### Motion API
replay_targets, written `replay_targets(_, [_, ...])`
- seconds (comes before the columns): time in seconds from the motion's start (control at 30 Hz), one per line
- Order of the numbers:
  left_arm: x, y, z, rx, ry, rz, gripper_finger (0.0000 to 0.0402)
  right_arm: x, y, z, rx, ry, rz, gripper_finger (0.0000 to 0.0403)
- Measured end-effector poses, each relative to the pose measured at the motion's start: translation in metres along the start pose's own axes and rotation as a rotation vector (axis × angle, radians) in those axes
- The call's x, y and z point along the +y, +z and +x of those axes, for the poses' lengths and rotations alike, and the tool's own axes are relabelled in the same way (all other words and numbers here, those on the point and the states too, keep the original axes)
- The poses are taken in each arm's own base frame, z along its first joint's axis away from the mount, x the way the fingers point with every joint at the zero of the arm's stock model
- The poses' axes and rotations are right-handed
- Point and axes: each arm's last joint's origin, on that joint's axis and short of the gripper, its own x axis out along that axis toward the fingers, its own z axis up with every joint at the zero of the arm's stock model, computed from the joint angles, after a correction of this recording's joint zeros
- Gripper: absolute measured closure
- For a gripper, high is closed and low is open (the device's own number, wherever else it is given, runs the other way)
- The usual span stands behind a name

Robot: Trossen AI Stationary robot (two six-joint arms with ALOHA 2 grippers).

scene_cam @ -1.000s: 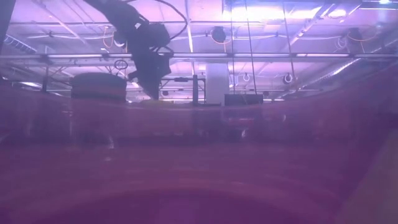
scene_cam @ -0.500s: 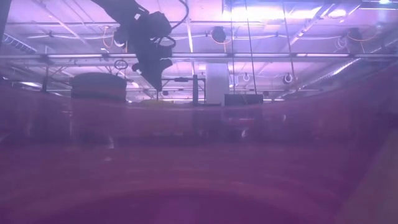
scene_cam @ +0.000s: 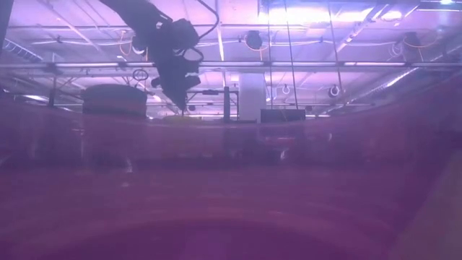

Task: Place and stack bowls onto a shelf
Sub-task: Stack the transparent green bowl on top of the transparent yellow bowl on the shelf, then stack the transparent violet bowl on top of the transparent green bowl on the shelf

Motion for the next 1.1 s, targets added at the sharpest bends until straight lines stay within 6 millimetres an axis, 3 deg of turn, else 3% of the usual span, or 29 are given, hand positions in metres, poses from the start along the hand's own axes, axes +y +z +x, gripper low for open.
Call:
replay_targets(0.43, [-0.003,-0.024,0.023,0.021,0.007,-0.012,0.04,0.0,0.0,0.0,-0.004,-0.002,0.002,0.0275])
replay_targets(0.6, [-0.003,-0.019,0.018,0.012,0.004,0.005,0.04,0.0,0.0,0.0,-0.004,-0.002,0.002,0.0275])
replay_targets(0.7, [-0.001,-0.007,-0.006,-0.028,-0.003,0.017,0.04,0.001,-0.001,0.0,0.014,0.006,-0.022,0.0275])
replay_targets(0.87, [-0.006,0.007,-0.072,-0.056,-0.092,0.11,0.039,0.007,-0.008,-0.014,0.118,0.111,-0.131,0.0275])
replay_targets(1.1, [-0.011,0.001,-0.16,-0.206,-0.191,0.109,0.0378,0.031,-0.022,-0.041,0.239,0.599,-0.086,0.0275])
